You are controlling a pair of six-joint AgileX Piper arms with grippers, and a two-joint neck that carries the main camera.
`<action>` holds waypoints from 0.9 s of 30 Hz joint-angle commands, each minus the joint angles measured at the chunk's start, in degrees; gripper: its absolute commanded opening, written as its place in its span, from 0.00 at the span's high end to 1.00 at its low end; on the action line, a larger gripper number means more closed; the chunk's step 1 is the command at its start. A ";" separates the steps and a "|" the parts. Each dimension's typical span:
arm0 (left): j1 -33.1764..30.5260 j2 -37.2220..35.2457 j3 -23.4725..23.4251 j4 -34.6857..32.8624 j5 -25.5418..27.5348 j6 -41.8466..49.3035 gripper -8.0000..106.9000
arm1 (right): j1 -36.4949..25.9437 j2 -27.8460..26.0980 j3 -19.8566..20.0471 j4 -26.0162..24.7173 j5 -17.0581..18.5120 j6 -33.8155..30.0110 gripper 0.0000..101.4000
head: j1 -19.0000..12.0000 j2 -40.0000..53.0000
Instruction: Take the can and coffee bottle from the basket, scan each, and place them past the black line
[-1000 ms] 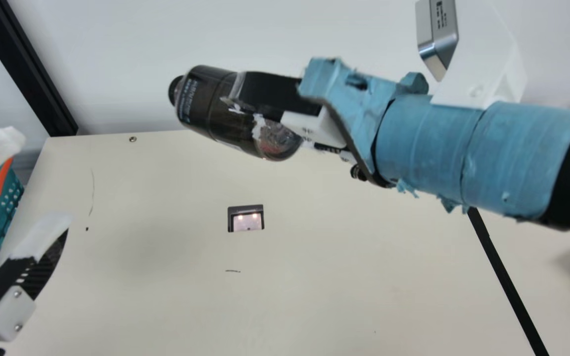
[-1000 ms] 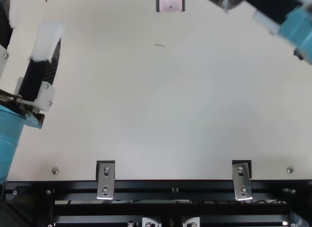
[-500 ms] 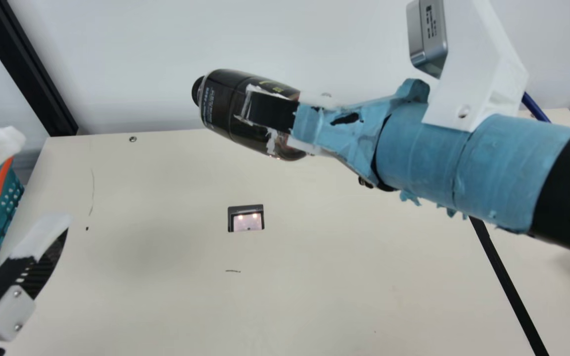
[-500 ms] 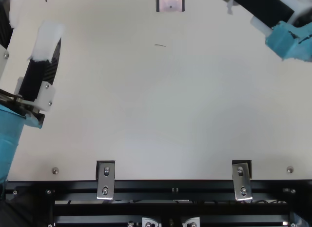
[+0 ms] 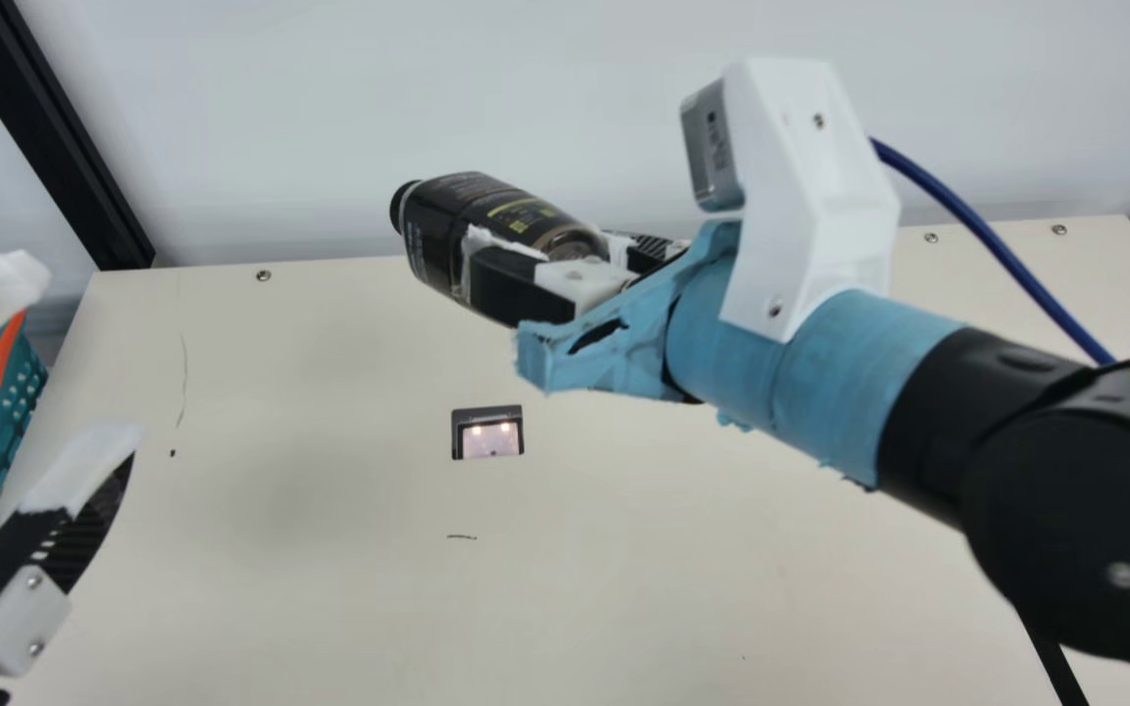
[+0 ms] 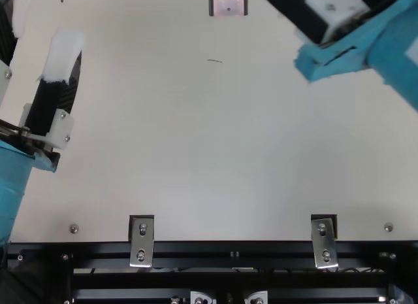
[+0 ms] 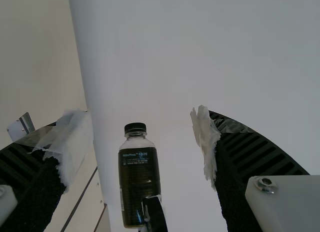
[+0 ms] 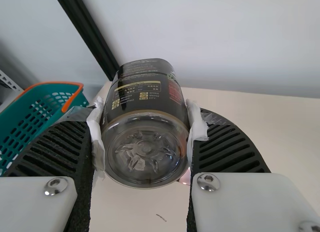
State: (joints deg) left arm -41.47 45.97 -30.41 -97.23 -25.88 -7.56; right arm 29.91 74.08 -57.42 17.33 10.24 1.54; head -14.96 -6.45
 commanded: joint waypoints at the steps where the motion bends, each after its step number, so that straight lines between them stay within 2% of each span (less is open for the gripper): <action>1: 0.00 0.00 0.00 0.00 0.00 0.00 0.15 | 0.65 1.03 1.37 -0.19 -4.49 -0.63 1.00 | -0.49 -0.23; 9: 0.00 0.00 0.00 0.00 0.00 0.00 0.15 | 3.65 6.45 4.49 0.65 -14.70 -2.29 1.00 | -0.49 -0.23; 15: 0.00 0.00 0.00 0.00 0.00 0.00 0.15 | 5.04 11.74 5.56 -0.98 -20.58 1.08 1.00 | -0.49 -0.23; 20: 0.00 0.00 0.00 0.00 0.00 0.00 0.15 | 4.41 16.12 5.92 -6.35 -24.41 7.33 1.00 | -0.49 -0.23; 27: 0.00 0.00 0.00 0.00 0.00 0.00 0.15 | 1.28 21.91 6.54 -16.51 -29.46 16.33 1.00 | -0.49 -0.23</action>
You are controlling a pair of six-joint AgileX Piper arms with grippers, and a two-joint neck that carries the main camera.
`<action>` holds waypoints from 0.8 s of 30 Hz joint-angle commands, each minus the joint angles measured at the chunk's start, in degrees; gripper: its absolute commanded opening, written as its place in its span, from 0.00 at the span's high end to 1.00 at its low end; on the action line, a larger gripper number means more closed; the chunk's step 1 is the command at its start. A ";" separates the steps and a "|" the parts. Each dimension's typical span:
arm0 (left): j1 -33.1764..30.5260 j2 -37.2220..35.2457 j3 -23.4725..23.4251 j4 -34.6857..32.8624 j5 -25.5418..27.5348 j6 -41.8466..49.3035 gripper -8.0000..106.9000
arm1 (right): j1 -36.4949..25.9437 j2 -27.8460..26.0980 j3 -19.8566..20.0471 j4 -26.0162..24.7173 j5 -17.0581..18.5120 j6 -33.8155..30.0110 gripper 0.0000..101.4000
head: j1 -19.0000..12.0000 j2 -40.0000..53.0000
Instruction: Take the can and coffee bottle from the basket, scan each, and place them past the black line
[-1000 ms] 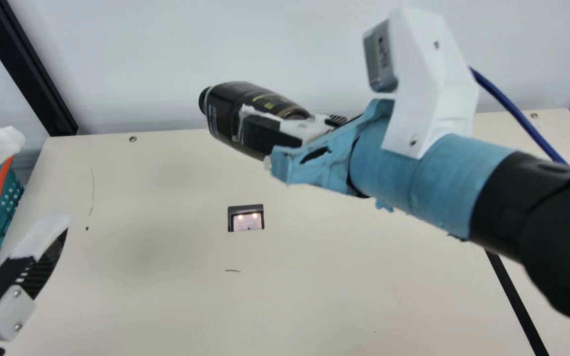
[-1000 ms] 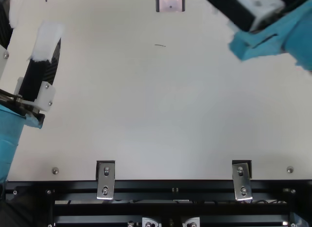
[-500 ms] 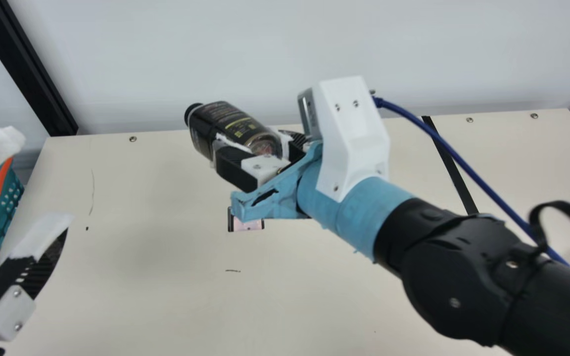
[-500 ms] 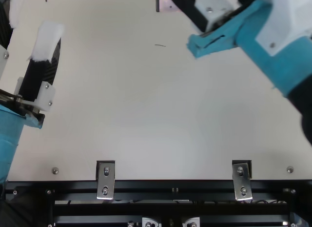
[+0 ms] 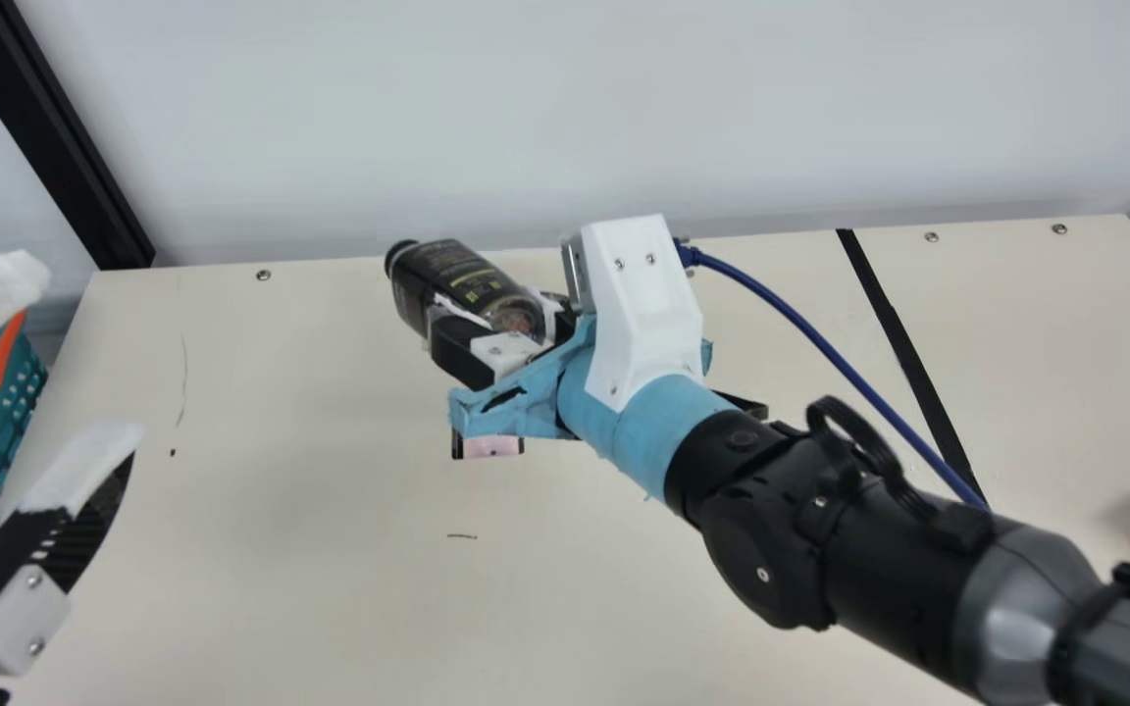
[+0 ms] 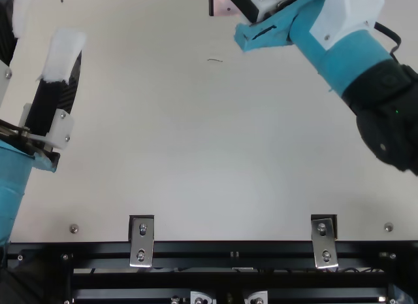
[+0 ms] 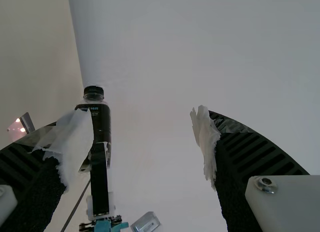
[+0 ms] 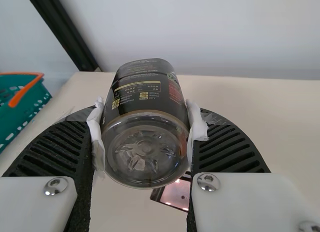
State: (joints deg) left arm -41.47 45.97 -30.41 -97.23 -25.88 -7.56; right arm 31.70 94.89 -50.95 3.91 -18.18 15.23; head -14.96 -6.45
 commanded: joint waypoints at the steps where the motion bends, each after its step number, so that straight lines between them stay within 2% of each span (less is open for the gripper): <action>1: 0.00 0.00 0.00 0.00 0.00 0.00 0.15 | -1.17 1.94 0.16 -4.76 -1.83 3.97 1.00 | -0.49 -0.23; 6: 0.00 0.00 0.00 0.00 0.00 0.00 0.15 | -3.79 5.06 0.19 -10.58 -4.79 8.43 1.00 | -0.49 -0.23; 11: 0.00 0.00 0.00 0.00 0.00 0.00 0.15 | -5.39 7.11 -0.29 -13.85 -7.05 10.73 1.00 | -0.49 -0.23; 18: 0.00 0.00 0.00 0.00 0.00 0.00 0.15 | -5.20 8.42 -1.32 -14.36 -8.87 11.00 1.00 | -0.49 -0.23; 24: 0.00 0.00 0.00 0.00 0.00 0.00 0.15 | -4.30 6.50 -2.29 -13.17 -6.36 10.13 1.00 | -0.49 -0.23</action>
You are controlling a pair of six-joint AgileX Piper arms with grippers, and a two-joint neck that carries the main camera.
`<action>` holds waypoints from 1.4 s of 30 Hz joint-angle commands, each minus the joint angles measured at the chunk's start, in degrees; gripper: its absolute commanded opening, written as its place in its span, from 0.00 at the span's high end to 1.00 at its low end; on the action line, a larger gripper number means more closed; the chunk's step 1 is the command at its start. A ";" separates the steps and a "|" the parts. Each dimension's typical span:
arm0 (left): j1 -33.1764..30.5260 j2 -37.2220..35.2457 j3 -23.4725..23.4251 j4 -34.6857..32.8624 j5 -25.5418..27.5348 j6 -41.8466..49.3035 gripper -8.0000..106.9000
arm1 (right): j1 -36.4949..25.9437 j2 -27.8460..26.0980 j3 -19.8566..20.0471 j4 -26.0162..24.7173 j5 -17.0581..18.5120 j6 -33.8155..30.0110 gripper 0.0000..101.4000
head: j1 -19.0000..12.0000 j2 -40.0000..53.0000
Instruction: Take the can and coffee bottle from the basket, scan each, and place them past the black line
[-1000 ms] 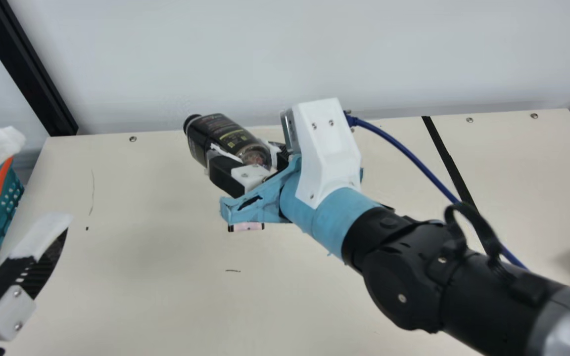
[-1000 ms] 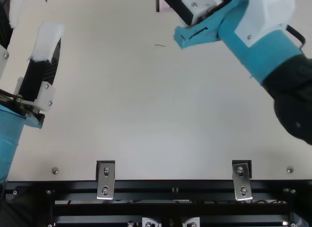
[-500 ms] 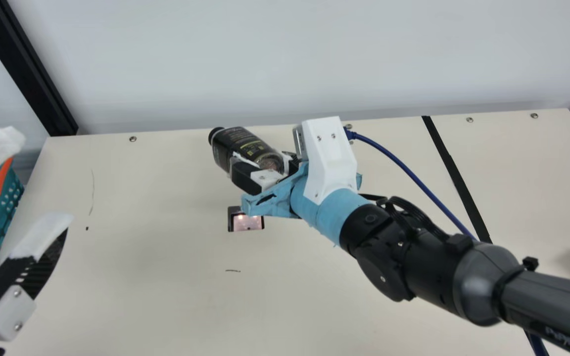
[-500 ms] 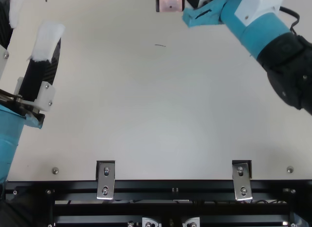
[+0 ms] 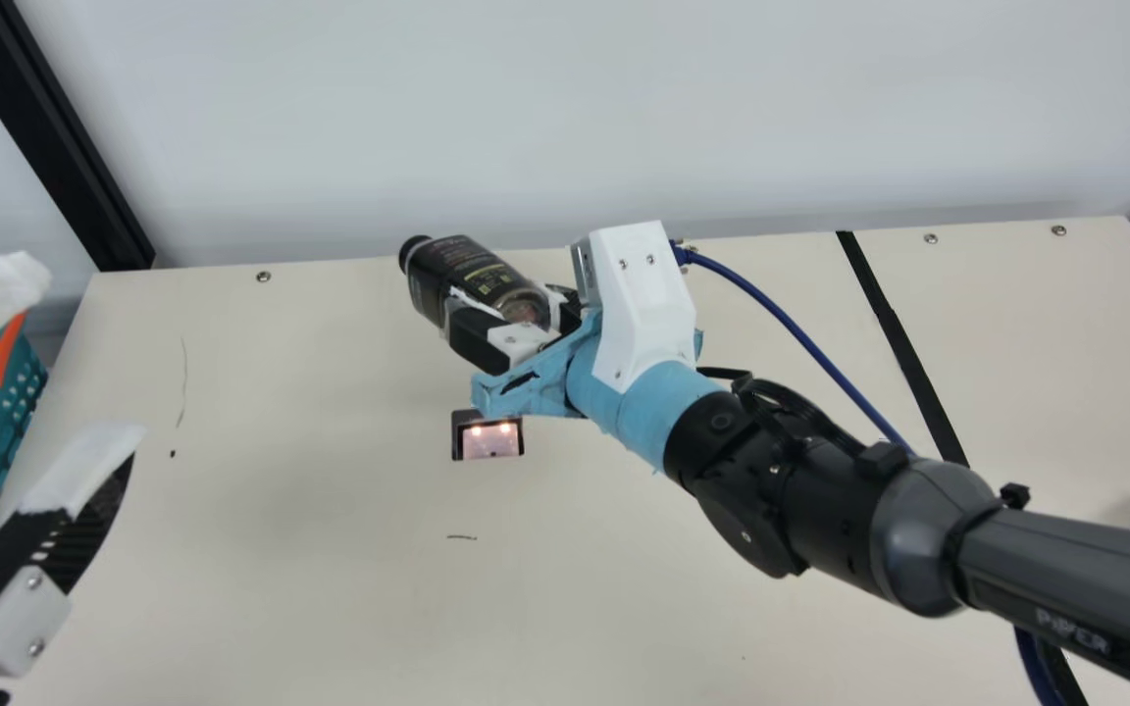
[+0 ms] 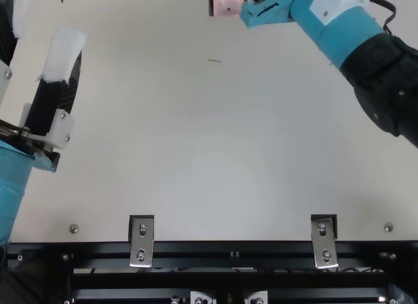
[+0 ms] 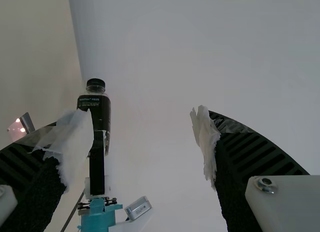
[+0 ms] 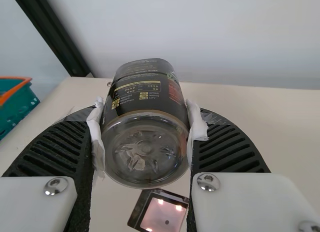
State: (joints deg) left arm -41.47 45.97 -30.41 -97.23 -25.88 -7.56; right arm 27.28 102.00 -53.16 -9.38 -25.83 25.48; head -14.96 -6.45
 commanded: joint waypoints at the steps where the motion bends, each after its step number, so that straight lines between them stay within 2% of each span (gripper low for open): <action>1: 0.00 0.00 0.00 0.00 0.00 0.00 0.15 | 0.30 -1.38 -0.34 0.14 2.33 -0.16 1.00 | -0.49 -0.23; 6: 0.00 0.00 0.00 0.00 0.00 0.00 0.15 | 1.00 -5.71 -2.42 -1.19 9.66 1.62 1.00 | -0.49 -0.23; 14: 0.00 0.00 0.00 0.00 0.00 0.00 0.15 | 3.79 -11.41 -6.00 -6.08 23.01 10.79 1.00 | -0.49 -0.23; 18: 0.00 0.00 0.00 0.00 0.00 0.00 0.15 | 4.81 -13.67 -7.10 -4.82 27.67 11.67 1.00 | -0.17 -1.63; 24: 0.00 0.00 0.00 0.00 0.00 0.00 0.15 | 4.20 -16.86 -9.83 4.15 35.99 4.39 1.00 | 0.58 -10.76; 31: 0.00 0.00 0.00 0.00 0.00 0.00 0.15 | -2.65 -19.76 -13.36 16.37 44.26 -8.76 1.00 | 0.04 -22.88; 37: 0.00 0.00 0.00 0.00 0.00 0.00 0.15 | -10.69 -21.31 -14.09 22.68 47.83 -17.04 1.00 | -0.42 -31.34; 42: 0.00 0.00 0.00 0.00 0.00 0.00 0.15 | -17.47 -22.12 -13.09 25.69 47.81 -21.77 1.00 | -0.68 -37.39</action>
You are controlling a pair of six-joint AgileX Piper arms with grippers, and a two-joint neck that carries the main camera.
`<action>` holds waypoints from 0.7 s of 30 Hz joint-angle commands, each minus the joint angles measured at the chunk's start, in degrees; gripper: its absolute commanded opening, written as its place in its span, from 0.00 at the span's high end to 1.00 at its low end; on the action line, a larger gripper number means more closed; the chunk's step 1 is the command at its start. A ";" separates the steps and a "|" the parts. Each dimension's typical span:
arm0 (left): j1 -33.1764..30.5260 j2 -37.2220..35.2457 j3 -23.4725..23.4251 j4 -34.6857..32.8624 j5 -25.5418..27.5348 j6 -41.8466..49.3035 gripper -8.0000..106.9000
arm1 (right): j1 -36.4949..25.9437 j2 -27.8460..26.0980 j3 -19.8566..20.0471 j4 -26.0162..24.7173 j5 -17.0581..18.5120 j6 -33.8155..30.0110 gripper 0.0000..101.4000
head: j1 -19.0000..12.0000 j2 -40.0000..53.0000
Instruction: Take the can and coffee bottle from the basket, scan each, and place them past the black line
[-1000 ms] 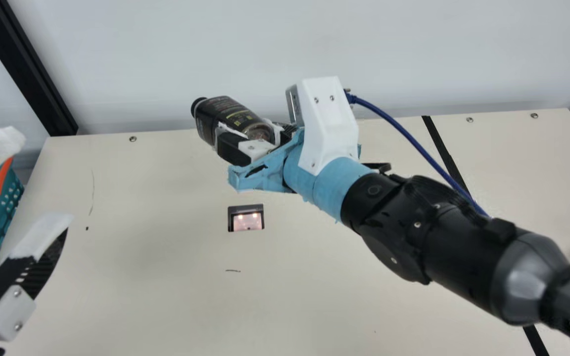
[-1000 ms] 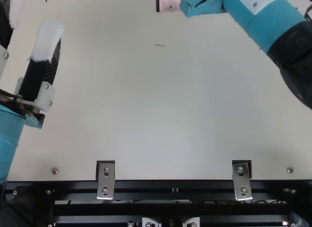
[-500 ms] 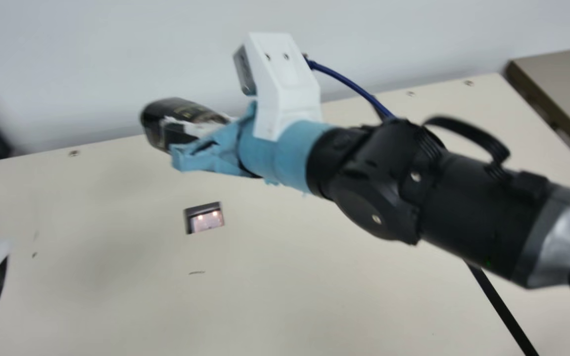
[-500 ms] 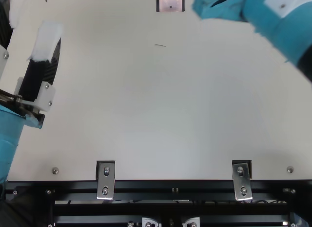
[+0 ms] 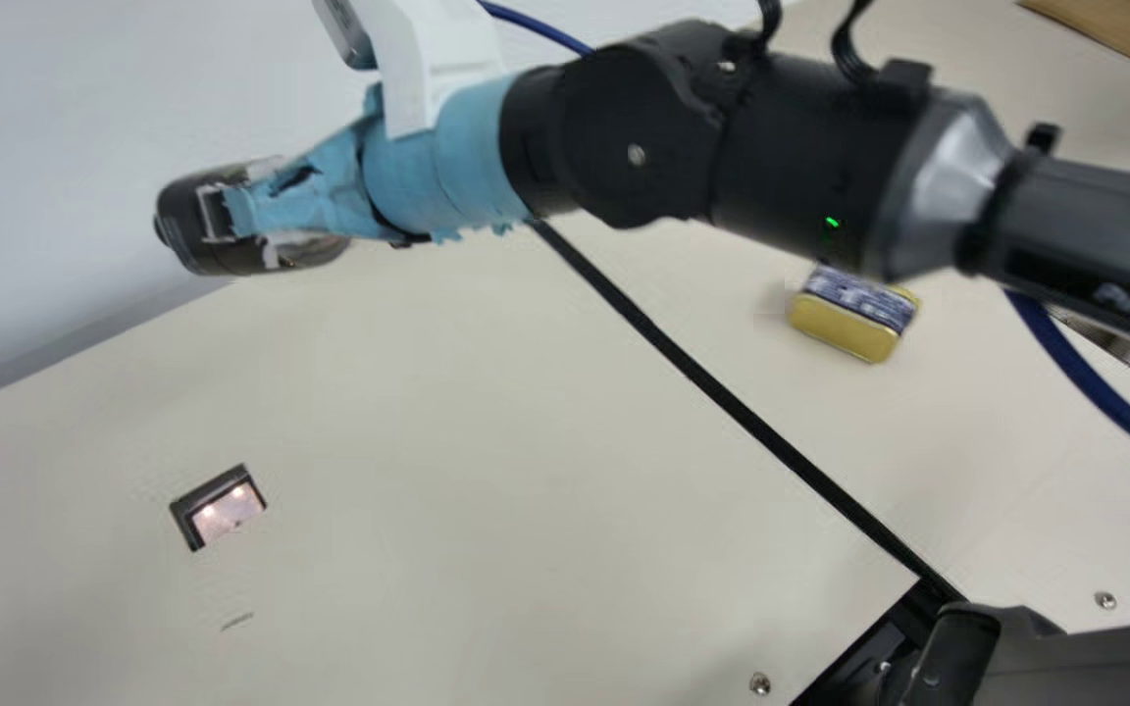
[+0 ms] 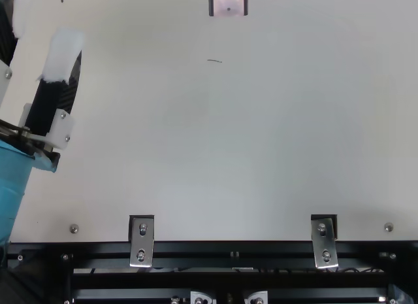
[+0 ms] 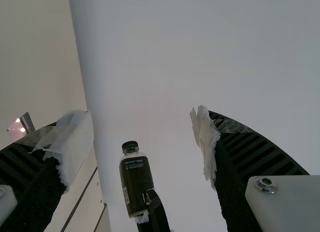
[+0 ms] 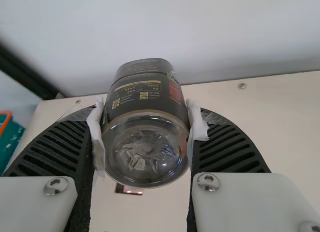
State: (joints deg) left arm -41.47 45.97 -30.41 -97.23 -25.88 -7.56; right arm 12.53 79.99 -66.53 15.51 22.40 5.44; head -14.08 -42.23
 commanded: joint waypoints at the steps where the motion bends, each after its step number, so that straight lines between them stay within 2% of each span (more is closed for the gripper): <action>1: 0.00 0.00 0.00 0.00 0.00 0.00 0.15 | -4.05 -0.21 0.56 1.29 -0.74 -2.60 1.00 | -1.60 -2.69; 8: 0.00 0.00 0.00 0.00 0.00 0.00 0.15 | -12.04 -1.00 2.48 3.91 -3.43 -6.71 1.00 | -2.10 -8.98; 15: 0.00 0.00 0.00 0.00 0.00 0.00 0.15 | -18.55 -1.60 4.45 5.30 -6.97 -10.13 1.00 | -2.10 -8.98; 18: 0.00 0.00 0.00 0.00 0.00 0.00 0.15 | -20.50 -1.60 5.82 4.91 -10.57 -11.98 1.00 | -2.10 -8.98; 21: 0.00 0.00 0.00 0.00 0.00 0.00 0.15 | -21.95 -1.49 7.76 4.26 -15.68 -13.68 1.00 | -2.10 -8.98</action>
State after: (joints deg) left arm -41.47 45.97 -30.41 -97.23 -25.88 -7.56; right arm -8.92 78.33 -59.67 20.33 10.84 -7.48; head -14.96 -49.85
